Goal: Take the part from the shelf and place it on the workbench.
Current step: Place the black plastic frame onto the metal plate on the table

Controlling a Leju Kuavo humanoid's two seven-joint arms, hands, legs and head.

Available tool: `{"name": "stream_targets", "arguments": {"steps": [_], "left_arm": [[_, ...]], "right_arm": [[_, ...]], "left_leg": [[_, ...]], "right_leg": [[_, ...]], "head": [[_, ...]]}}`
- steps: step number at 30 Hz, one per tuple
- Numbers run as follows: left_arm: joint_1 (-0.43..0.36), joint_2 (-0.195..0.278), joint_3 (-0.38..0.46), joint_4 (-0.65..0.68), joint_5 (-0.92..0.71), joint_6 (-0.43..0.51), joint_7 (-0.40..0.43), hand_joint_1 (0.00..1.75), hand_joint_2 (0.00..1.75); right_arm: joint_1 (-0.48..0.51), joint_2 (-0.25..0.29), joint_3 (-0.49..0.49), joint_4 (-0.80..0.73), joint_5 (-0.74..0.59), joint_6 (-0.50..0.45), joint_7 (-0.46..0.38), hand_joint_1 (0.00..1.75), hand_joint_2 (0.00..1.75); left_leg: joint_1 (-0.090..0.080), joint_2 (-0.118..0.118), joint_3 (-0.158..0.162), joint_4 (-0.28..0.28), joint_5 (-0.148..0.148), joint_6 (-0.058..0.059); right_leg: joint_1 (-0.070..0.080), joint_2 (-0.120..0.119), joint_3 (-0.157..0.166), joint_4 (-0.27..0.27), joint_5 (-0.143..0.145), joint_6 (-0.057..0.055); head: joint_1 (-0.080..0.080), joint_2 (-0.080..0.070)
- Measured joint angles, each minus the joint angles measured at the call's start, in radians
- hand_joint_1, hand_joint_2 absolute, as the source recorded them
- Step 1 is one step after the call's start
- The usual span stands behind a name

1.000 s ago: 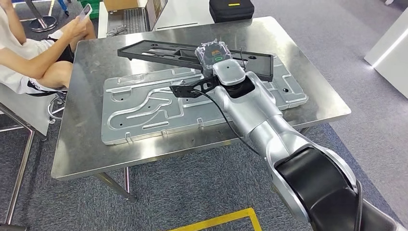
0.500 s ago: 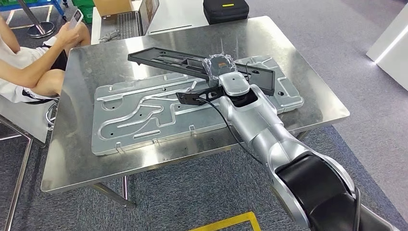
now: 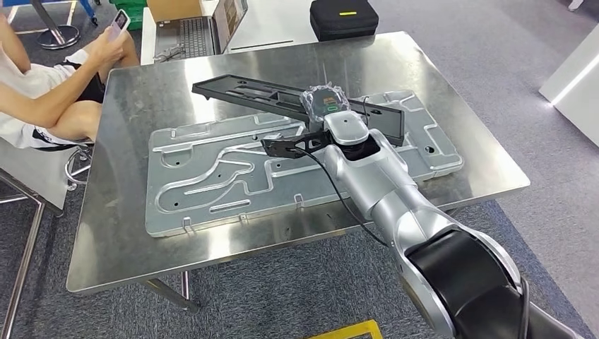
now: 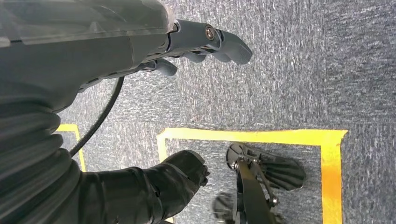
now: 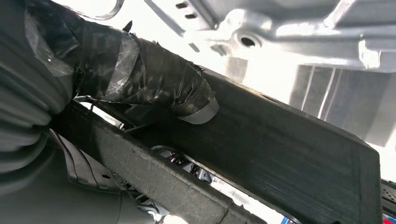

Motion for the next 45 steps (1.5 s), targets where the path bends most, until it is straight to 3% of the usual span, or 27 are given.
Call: {"name": "stream_targets", "arguments": {"steps": [2, 3, 5, 8, 9, 11, 13, 14, 15, 16, 18, 19, 23, 25, 27, 28, 29, 30, 32, 33, 34, 36, 38, 40, 43, 44, 45], "left_arm": [[0.0, -0.001, 0.0, 0.0, 0.0, 0.002, 0.0, 0.0, 1.75], [0.0, -0.001, 0.0, 0.0, 0.0, 0.003, -0.001, 0.0, 1.75], [-0.003, -0.002, 0.0, 0.0, 0.0, 0.004, -0.001, 0.0, 1.75], [-0.003, -0.001, 0.0, 0.0, -0.002, 0.004, -0.001, 0.0, 1.75], [-0.003, -0.001, 0.0, 0.0, -0.003, 0.004, -0.001, 0.0, 1.75], [-0.003, -0.001, 0.0, 0.0, -0.004, 0.004, 0.0, 0.0, 1.75], [-0.002, -0.001, 0.0, 0.0, -0.004, 0.004, 0.0, 0.0, 1.75], [-0.001, -0.001, 0.0, 0.0, -0.004, 0.004, 0.0, 0.0, 1.75], [0.0, -0.001, 0.0, 0.0, -0.004, 0.004, 0.0, 0.0, 1.75], [0.0, -0.001, 0.0, 0.0, -0.004, 0.004, 0.0, 0.0, 1.75], [0.0, 0.0, 0.0, 0.0, -0.004, 0.004, 0.0, 0.0, 1.75], [-0.001, 0.0, 0.0, 0.0, -0.004, 0.004, 0.0, 0.0, 1.75], [-0.002, 0.0, 0.0, 0.0, -0.003, 0.002, 0.0, 0.0, 1.75], [0.0, 0.0, 0.001, 0.0, 0.004, -0.006, -0.001, 0.0, 1.75], [0.002, 0.0, 0.001, 0.0, 0.011, -0.013, -0.005, 0.0, 1.75], [0.003, 0.0, 0.001, 0.0, 0.011, -0.014, -0.009, 0.0, 1.75], [0.005, 0.0, 0.001, 0.0, 0.01, -0.014, -0.014, 0.0, 1.75], [0.006, 0.0, 0.001, 0.0, 0.008, -0.014, -0.019, 0.0, 1.75], [0.009, 0.0, 0.001, 0.0, 0.004, -0.013, -0.024, 0.0, 1.75], [0.009, 0.0, 0.001, 0.0, 0.001, -0.011, -0.026, 0.0, 1.75], [0.008, -0.001, 0.001, 0.0, -0.001, -0.01, -0.028, 0.0, 1.75], [0.004, -0.001, 0.001, 0.0, -0.001, -0.009, -0.033, 0.0, 1.75], [0.004, -0.001, 0.001, 0.0, 0.002, -0.011, -0.038, 0.0, 1.75], [0.004, -0.002, 0.001, 0.0, 0.004, -0.013, -0.042, 0.0, 1.75], [0.004, -0.001, 0.001, 0.0, 0.005, -0.014, -0.045, 0.0, 1.75], [0.006, -0.001, 0.001, 0.0, 0.005, -0.014, -0.045, 0.0, 1.75], [0.007, 0.0, 0.001, 0.0, 0.005, -0.014, -0.046, 0.0, 1.75]], "right_arm": [[0.003, -0.001, -0.003, 0.001, 0.0, -0.005, -0.002, 1.75, 1.75], [0.004, -0.001, -0.005, 0.002, -0.001, -0.009, -0.003, 1.75, 1.75], [0.007, -0.002, -0.007, 0.003, -0.002, -0.016, -0.003, 1.75, 1.75], [0.019, -0.005, -0.016, 0.005, -0.004, -0.022, -0.003, 1.75, 1.75], [0.022, -0.005, -0.019, 0.006, -0.006, -0.026, -0.003, 1.75, 1.75], [0.03, -0.006, -0.021, 0.008, -0.009, -0.035, -0.005, 1.75, 1.75], [0.042, -0.006, -0.023, 0.013, -0.011, -0.038, -0.005, 1.75, 1.75], [0.048, -0.006, -0.024, 0.015, -0.012, -0.038, -0.005, 1.75, 1.75], [0.054, -0.006, -0.025, 0.016, -0.012, -0.039, -0.005, 1.75, 1.75], [0.058, -0.006, -0.026, 0.017, -0.013, -0.039, -0.005, 1.75, 1.75], [0.058, -0.006, -0.028, 0.018, -0.013, -0.04, -0.005, 1.75, 1.75], [0.058, -0.006, -0.029, 0.018, -0.013, -0.04, -0.005, 1.75, 1.75], [0.063, -0.007, -0.033, 0.019, -0.022, -0.042, -0.008, 1.75, 1.75], [0.093, -0.016, -0.051, 0.018, -0.056, -0.068, -0.021, 1.75, 1.75], [0.158, -0.032, -0.079, 0.021, -0.09, -0.13, -0.04, 1.75, 1.75], [0.193, -0.038, -0.09, 0.028, -0.096, -0.162, -0.046, 1.75, 1.75], [0.224, -0.043, -0.098, 0.038, -0.098, -0.188, -0.051, 1.75, 1.75], [0.246, -0.047, -0.104, 0.048, -0.099, -0.207, -0.054, 1.75, 1.75], [0.271, -0.05, -0.114, 0.062, -0.099, -0.227, -0.056, 1.75, 1.75], [0.275, -0.051, -0.12, 0.066, -0.099, -0.229, -0.055, 1.75, 1.75], [0.278, -0.052, -0.124, 0.07, -0.099, -0.228, -0.054, 1.75, 1.75], [0.282, -0.051, -0.131, 0.074, -0.096, -0.225, -0.053, 1.75, 1.75], [0.284, -0.05, -0.137, 0.075, -0.092, -0.222, -0.051, 1.75, 1.75], [0.286, -0.048, -0.144, 0.077, -0.089, -0.219, -0.05, 1.75, 1.75], [0.289, -0.048, -0.148, 0.08, -0.086, -0.217, -0.05, 1.75, 1.75], [0.29, -0.048, -0.149, 0.081, -0.086, -0.217, -0.05, 1.31, 1.31], [0.29, -0.049, -0.15, 0.082, -0.085, -0.217, -0.05, 0.87, 0.87]], "left_leg": [[-0.003, -0.001, 0.011, 0.002, -0.013, -0.005], [-0.005, -0.001, 0.013, 0.002, -0.017, -0.009], [-0.007, -0.001, 0.015, -0.001, -0.019, -0.018], [-0.006, 0.0, 0.013, 0.015, -0.039, -0.032], [-0.005, 0.001, -0.004, 0.054, -0.057, -0.036], [-0.002, 0.002, -0.072, 0.177, -0.101, -0.044], [0.0, 0.002, -0.135, 0.263, -0.109, -0.049], [0.0, 0.002, -0.144, 0.259, -0.087, -0.051], [0.0, 0.002, -0.135, 0.217, -0.049, -0.051], [0.001, 0.003, -0.111, 0.149, -0.005, -0.049], [-0.003, 0.002, -0.062, 0.035, 0.042, -0.042], [-0.005, 0.002, -0.049, 0.009, 0.045, -0.038], [-0.005, 0.002, -0.035, -0.008, 0.036, -0.017], [-0.001, 0.004, -0.023, -0.015, 0.035, -0.005], [-0.001, 0.001, -0.013, -0.015, 0.027, 0.004], [-0.001, -0.001, -0.01, -0.014, 0.023, 0.006], [-0.001, -0.003, -0.006, -0.012, 0.018, 0.006], [-0.001, -0.005, -0.002, -0.01, 0.013, 0.004], [-0.002, -0.007, 0.009, -0.004, 0.001, 0.0], [-0.002, -0.009, 0.015, -0.001, -0.005, -0.004], [-0.002, -0.011, 0.02, -0.001, -0.009, -0.01], [-0.001, -0.014, 0.028, -0.006, -0.014, -0.023], [-0.001, -0.012, 0.036, -0.006, -0.02, -0.033], [-0.001, -0.007, 0.016, 0.052, -0.063, -0.042], [0.007, -0.002, -0.066, 0.229, -0.153, -0.056], [0.012, -0.001, -0.076, 0.254, -0.157, -0.062], [0.017, 0.001, -0.066, 0.237, -0.14, -0.068]], "right_leg": [[0.005, 0.0, 0.052, -0.131, 0.07, -0.011], [0.008, -0.001, 0.071, -0.172, 0.082, -0.014], [0.013, -0.001, 0.084, -0.198, 0.075, -0.019], [0.004, 0.0, 0.104, -0.22, 0.072, -0.03], [0.0, 0.001, 0.112, -0.227, 0.071, -0.034], [0.001, 0.001, 0.123, -0.23, 0.065, -0.04], [0.002, 0.001, 0.131, -0.228, 0.055, -0.042], [0.002, 0.002, 0.136, -0.226, 0.05, -0.041], [0.002, 0.002, 0.141, -0.222, 0.043, -0.04], [0.001, 0.002, 0.146, -0.218, 0.036, -0.038], [0.003, 0.003, 0.152, -0.212, 0.023, -0.031], [0.004, 0.003, 0.152, -0.211, 0.02, -0.027], [0.003, 0.003, 0.151, -0.202, 0.006, -0.007], [0.001, 0.001, 0.116, -0.124, -0.032, 0.002], [-0.002, 0.001, 0.046, 0.006, -0.08, 0.008], [-0.004, 0.001, 0.016, 0.051, -0.087, 0.01], [-0.006, 0.0, -0.001, 0.064, -0.076, 0.011], [-0.008, 0.0, 0.002, 0.037, -0.047, 0.011], [-0.006, -0.004, 0.054, -0.093, 0.028, 0.005], [-0.003, -0.005, 0.081, -0.152, 0.051, 0.001], [0.001, -0.005, 0.1, -0.189, 0.059, -0.004], [0.009, -0.004, 0.113, -0.208, 0.055, -0.012], [0.002, -0.006, 0.133, -0.228, 0.063, -0.022], [-0.006, -0.01, 0.149, -0.252, 0.078, -0.031], [-0.008, -0.015, 0.142, -0.257, 0.088, -0.03], [-0.01, -0.015, 0.138, -0.255, 0.09, -0.026], [-0.015, -0.015, 0.134, -0.252, 0.092, -0.021]], "head": [[0.0, 0.0], [0.0, 0.0], [0.0, 0.0], [0.0, 0.0], [-0.001, 0.0], [-0.001, 0.0], [-0.001, 0.0], [-0.001, 0.0], [-0.002, 0.0], [-0.002, 0.0], [-0.001, 0.0], [-0.001, 0.0], [-0.001, 0.0], [-0.001, 0.0], [-0.001, 0.0], [-0.001, 0.0], [-0.001, 0.0], [-0.001, 0.0], [-0.001, 0.0], [-0.001, 0.0], [-0.001, 0.0], [0.0, 0.0], [0.0, 0.0], [-0.001, 0.0], [-0.001, 0.0], [-0.001, 0.0], [-0.001, 0.0]]}}
